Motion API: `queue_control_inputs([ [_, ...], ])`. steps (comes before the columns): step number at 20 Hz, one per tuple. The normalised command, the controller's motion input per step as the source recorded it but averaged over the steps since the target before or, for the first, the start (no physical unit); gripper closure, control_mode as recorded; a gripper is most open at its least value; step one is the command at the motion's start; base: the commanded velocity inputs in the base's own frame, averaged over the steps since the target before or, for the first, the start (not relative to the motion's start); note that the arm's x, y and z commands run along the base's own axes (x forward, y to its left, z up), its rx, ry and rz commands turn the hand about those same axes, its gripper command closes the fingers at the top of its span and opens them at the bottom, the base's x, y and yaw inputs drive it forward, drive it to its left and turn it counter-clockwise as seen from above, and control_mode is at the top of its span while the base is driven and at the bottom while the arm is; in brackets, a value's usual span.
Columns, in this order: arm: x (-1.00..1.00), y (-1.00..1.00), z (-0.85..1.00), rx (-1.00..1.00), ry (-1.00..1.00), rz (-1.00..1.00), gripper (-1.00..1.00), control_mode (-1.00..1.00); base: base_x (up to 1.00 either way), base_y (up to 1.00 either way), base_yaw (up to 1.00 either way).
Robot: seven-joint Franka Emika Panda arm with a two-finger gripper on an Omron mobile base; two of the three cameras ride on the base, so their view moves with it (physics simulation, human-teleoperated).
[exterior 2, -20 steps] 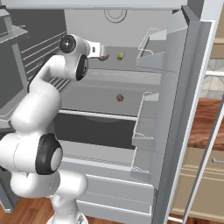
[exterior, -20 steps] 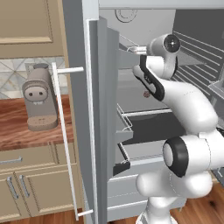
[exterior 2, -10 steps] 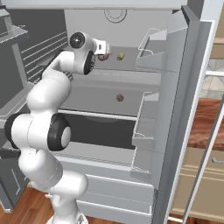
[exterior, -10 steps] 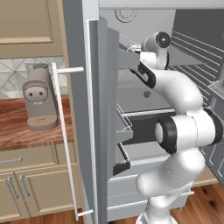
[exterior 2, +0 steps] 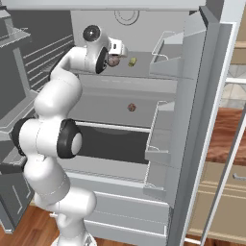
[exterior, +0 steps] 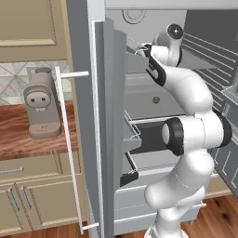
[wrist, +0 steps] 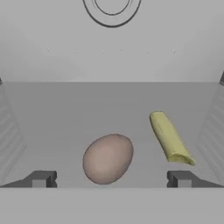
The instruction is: Pick the egg and butter from the fridge and place them by the bowl for mixing.
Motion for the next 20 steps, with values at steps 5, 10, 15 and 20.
queue_control_inputs([
  [5, 0.00, 0.00, -0.16, 0.00, 0.00, 0.00, -1.00, -1.00, 0.00, 0.00, 0.00],
  [10, 0.00, 0.00, -0.20, 0.00, 0.00, 0.00, -1.00, -1.00, 0.00, 0.00, 0.00],
  [15, 0.10, 0.00, -0.04, 0.00, 0.01, 0.00, -1.00, -1.00, 0.00, 0.00, 0.00],
  [20, 0.30, 0.00, -0.05, 0.00, 0.06, 0.00, -1.00, -1.00, 0.00, 0.00, 0.00],
])
